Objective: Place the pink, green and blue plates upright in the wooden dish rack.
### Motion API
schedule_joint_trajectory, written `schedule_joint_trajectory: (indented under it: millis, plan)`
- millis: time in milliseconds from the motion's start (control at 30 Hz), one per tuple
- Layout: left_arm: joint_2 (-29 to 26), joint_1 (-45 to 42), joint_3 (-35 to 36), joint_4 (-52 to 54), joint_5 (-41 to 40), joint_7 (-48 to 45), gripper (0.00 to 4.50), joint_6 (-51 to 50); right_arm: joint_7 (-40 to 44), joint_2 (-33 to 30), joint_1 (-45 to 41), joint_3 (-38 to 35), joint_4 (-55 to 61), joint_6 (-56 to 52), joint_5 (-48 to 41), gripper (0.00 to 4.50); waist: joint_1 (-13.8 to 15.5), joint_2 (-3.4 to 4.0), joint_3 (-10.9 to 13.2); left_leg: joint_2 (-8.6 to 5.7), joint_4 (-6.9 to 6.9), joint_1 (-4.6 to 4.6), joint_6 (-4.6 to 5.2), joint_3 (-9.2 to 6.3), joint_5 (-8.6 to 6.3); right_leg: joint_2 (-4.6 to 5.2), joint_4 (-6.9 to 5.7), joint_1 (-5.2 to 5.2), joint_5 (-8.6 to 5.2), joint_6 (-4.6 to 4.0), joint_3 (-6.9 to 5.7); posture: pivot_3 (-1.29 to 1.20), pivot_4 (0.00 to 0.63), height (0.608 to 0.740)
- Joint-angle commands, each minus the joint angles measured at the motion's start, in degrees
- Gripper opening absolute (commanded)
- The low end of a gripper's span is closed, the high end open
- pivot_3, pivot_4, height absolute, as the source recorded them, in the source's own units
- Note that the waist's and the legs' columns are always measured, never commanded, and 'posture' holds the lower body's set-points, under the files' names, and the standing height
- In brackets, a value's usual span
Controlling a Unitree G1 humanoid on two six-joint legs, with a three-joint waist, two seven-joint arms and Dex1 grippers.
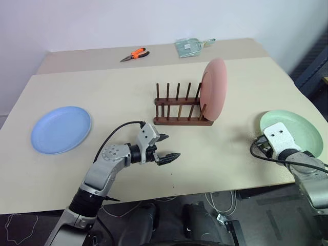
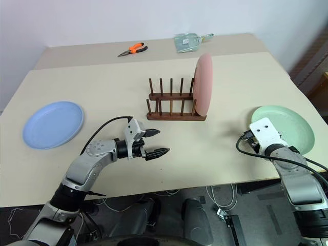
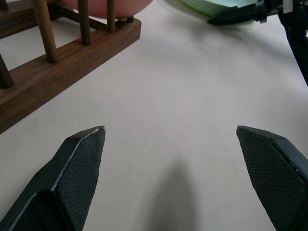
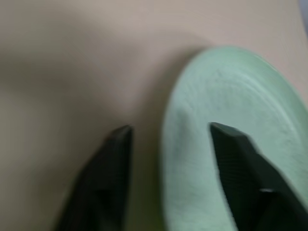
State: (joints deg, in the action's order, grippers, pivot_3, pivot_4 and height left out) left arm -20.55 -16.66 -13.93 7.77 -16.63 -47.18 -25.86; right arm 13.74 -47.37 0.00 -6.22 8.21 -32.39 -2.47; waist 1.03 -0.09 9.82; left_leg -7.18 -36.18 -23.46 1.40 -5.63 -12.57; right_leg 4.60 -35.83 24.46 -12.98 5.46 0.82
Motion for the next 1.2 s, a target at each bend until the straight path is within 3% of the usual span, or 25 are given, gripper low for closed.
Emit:
schedule_joint_trajectory:
  millis: [33,67,300,467,567,667,733,800,1000,1200]
  plan:
    - [-0.1,0.0,0.2,1.2,0.4,0.2,4.5,1.3,0.1,-0.4,-0.9,-0.3,-1.3,0.5,3.2,0.48,0.0,0.0,0.0,0.0,0.01,0.0,0.0,0.0,0.0,0.0,0.0,0.0,0.0,0.0,0.0,0.0,0.15,0.729]
    - [-0.1,0.1,0.2,1.2,0.5,0.3,4.5,1.4,0.4,-0.4,-1.5,-0.3,-0.9,1.5,3.6,0.04,-0.1,0.0,0.0,0.0,0.02,0.0,0.0,0.0,0.0,0.0,0.01,0.0,0.0,0.0,0.0,0.0,0.15,0.729]
    - [-0.4,0.2,1.5,0.2,1.1,1.3,4.5,2.5,-0.4,1.4,-8.8,-4.9,2.9,11.4,3.7,0.04,-0.4,0.06,0.0,0.01,0.05,0.02,0.0,0.01,0.0,-0.04,-0.03,0.05,0.05,0.09,0.03,0.0,0.15,0.729]
    - [-0.4,0.2,2.3,-2.2,2.9,3.2,4.5,5.9,0.8,11.2,-25.3,-13.3,13.0,7.4,-14.8,0.04,-0.4,0.02,0.1,0.03,0.07,0.02,0.0,0.01,0.0,-0.06,-0.08,0.09,0.11,0.19,0.04,0.0,0.15,0.729]
    - [-0.3,0.1,2.8,-3.2,3.4,3.9,4.5,7.4,0.9,14.0,-30.3,-16.0,16.0,3.1,-22.3,0.04,0.3,-0.08,0.1,0.02,0.08,0.0,0.0,-0.11,0.0,-0.04,-0.07,0.07,0.11,0.2,-0.06,0.0,0.15,0.729]
    - [0.4,-0.2,8.2,-4.7,1.8,6.9,4.5,10.2,-3.9,19.5,-38.6,-19.3,22.7,-4.8,-57.0,0.04,0.7,-0.07,0.1,0.01,0.1,-0.04,0.03,-0.18,-0.03,-0.04,0.13,0.03,0.12,0.16,-0.09,0.0,0.15,0.729]
    - [-0.1,0.2,10.7,-4.7,0.7,6.9,4.5,11.2,-9.6,22.8,-40.5,-18.4,24.4,-6.0,-70.8,0.04,0.5,-0.03,0.2,0.02,0.14,-0.08,0.04,-0.18,-0.03,-0.04,0.12,0.11,0.13,0.14,-0.06,0.0,0.15,0.729]
    - [-1.0,0.8,12.3,-4.5,0.0,6.3,4.5,11.5,-14.8,25.4,-40.3,-16.2,25.3,-5.7,-78.5,0.04,0.4,-0.04,0.1,0.05,0.23,-0.07,0.04,-0.18,-0.03,-0.05,0.11,0.13,0.12,0.14,-0.09,0.0,0.15,0.729]
    - [-4.7,3.3,15.0,-2.9,-1.3,4.2,4.5,11.2,-24.5,32.5,-34.6,-6.2,23.6,-5.5,-78.0,0.04,-0.3,-0.03,0.1,-0.01,0.19,-0.07,0.05,-0.16,-0.03,-0.02,0.12,0.13,0.03,-0.04,-0.03,0.0,0.15,0.729]
    - [-6.1,5.6,16.1,0.8,-3.5,2.4,4.5,10.3,-22.4,32.9,-32.1,-0.8,19.2,-5.6,-69.6,0.04,-0.4,-0.01,0.1,-0.01,0.24,-0.07,0.04,-0.14,-0.02,-0.03,0.1,0.18,0.07,0.02,-0.03,0.0,0.15,0.729]
